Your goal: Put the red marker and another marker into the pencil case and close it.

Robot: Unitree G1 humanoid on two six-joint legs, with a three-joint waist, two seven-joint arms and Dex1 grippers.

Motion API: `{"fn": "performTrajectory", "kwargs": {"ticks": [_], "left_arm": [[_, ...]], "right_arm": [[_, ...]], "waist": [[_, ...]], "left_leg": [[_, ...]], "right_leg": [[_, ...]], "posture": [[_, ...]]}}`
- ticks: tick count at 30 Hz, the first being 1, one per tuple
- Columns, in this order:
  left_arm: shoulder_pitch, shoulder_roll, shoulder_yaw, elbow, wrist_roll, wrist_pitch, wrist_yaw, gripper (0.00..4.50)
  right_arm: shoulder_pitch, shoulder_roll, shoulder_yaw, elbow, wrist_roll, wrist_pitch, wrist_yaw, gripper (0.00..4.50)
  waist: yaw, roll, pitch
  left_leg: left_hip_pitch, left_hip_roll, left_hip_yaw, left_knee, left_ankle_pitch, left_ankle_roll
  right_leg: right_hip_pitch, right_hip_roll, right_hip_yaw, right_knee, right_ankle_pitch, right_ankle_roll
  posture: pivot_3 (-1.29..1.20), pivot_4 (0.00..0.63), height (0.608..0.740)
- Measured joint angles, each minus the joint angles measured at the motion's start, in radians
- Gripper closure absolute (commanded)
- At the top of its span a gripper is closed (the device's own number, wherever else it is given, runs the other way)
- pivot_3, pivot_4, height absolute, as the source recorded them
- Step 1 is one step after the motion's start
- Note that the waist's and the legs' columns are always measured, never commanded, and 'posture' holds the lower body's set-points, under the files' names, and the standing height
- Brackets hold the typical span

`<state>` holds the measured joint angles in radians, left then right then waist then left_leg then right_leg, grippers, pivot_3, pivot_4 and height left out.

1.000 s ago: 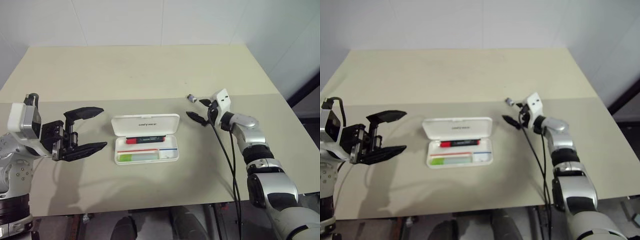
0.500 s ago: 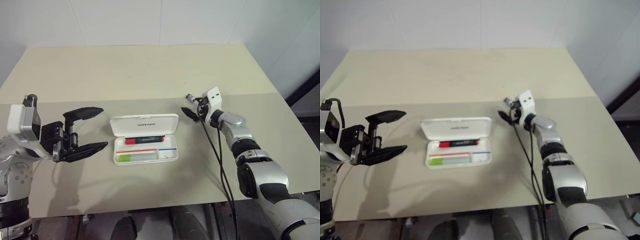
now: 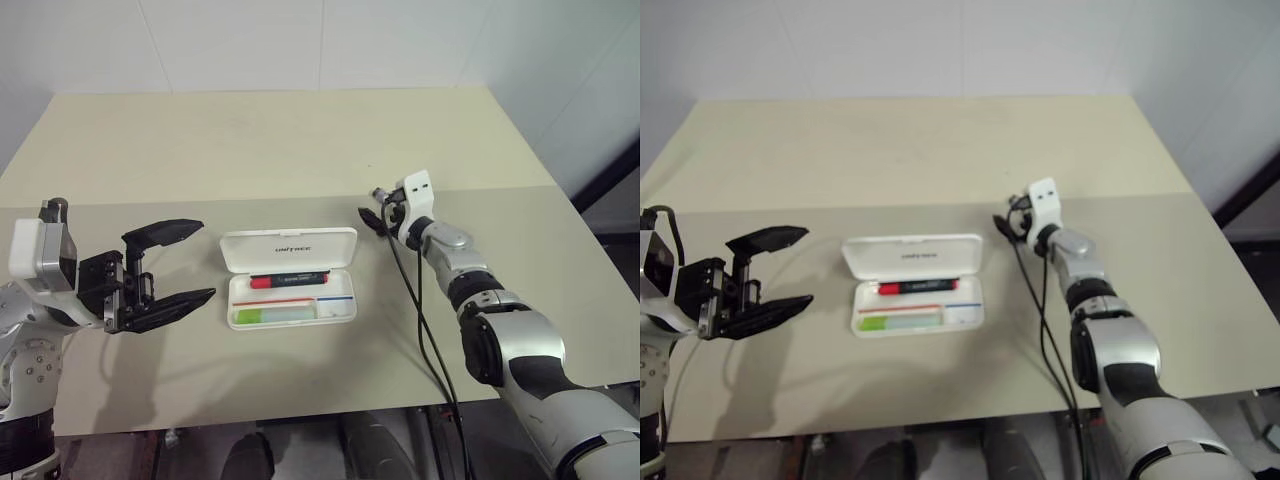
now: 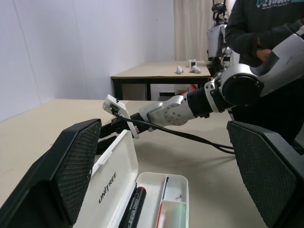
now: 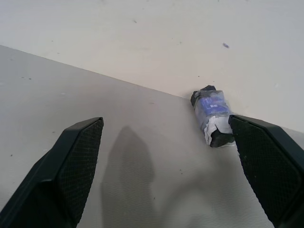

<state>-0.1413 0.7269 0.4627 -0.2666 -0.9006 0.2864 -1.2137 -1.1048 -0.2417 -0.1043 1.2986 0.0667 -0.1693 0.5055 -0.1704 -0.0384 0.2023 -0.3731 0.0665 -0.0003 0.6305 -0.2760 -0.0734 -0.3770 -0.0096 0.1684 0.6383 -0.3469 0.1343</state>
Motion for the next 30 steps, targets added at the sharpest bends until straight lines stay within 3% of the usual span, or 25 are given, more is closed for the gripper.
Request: {"fn": "performTrajectory", "kwargs": {"ticks": [30], "left_arm": [[0.062, 0.000, 0.050, -0.067, -0.046, 0.021, 0.048, 0.00]], "right_arm": [[-0.057, 0.066, -0.070, 0.055, -0.056, 0.089, -0.248, 0.04]], "waist": [[-0.005, 0.001, 0.000]], "left_leg": [[0.000, 0.000, 0.000, 0.000, 0.000, 0.000]], "right_leg": [[-0.001, 0.000, 0.000, 0.001, 0.000, -0.001]], "posture": [[0.00, 0.150, 0.740]]}}
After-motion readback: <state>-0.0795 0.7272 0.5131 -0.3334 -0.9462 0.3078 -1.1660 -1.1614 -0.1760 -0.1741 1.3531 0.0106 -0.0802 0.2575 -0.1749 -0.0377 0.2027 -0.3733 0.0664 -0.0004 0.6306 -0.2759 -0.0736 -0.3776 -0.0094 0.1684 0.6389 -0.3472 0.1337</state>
